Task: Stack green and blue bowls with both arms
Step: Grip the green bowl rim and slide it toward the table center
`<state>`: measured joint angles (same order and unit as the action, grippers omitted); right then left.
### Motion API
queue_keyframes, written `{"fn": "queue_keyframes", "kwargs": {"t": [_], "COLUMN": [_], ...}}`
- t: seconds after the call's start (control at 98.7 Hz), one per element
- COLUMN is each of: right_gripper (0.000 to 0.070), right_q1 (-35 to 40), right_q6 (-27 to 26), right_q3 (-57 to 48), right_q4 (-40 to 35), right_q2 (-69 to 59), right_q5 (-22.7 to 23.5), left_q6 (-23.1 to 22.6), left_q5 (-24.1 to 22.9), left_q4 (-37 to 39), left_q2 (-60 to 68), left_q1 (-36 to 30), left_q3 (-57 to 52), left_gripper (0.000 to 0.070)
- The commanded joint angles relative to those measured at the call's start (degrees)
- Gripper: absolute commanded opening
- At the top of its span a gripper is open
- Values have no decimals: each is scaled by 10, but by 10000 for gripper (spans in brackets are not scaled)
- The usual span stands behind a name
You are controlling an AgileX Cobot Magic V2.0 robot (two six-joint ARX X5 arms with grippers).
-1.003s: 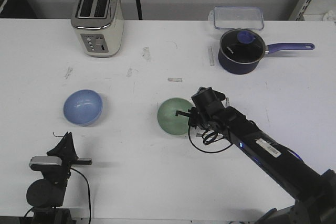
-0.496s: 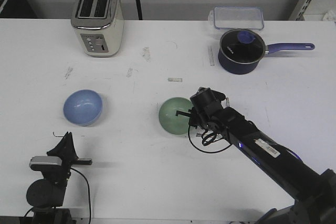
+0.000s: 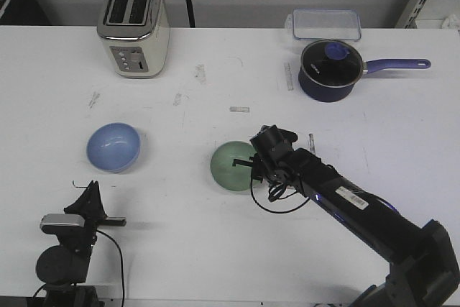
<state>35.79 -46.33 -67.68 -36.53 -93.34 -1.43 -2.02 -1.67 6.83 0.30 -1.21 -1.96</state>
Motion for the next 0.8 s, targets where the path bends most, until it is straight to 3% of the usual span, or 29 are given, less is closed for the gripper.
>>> {"fn": "queue_keyframes", "kwargs": {"t": [0.0, 0.284, 0.385, 0.466, 0.517, 0.638, 0.79], "right_gripper": [7, 33, 164, 308, 356, 363, 362], "right_q1": [6, 6, 5, 2, 0, -13, -45], "right_q6": [-4, 2, 20, 31, 32, 58, 129], "right_q3": [-11, -11, -11, -11, -11, -11, -11], "right_q4": [6, 16, 16, 15, 17, 28, 38], "right_q2": [-9, -9, -7, 1, 9, 36, 80], "right_q5": [-1, -1, 0, -1, -2, -6, -15], "left_q6": [-3, -3, -3, -3, -3, -3, -3], "left_q5": [0, 0, 0, 0, 0, 0, 0], "left_q4": [7, 7, 7, 7, 7, 7, 7], "left_q2": [-1, -1, -1, -1, -1, -1, -1], "left_q1": [0, 0, 0, 0, 0, 0, 0], "left_q3": [13, 13, 13, 13, 13, 13, 13], "left_gripper": [1, 1, 1, 1, 1, 1, 1]}}
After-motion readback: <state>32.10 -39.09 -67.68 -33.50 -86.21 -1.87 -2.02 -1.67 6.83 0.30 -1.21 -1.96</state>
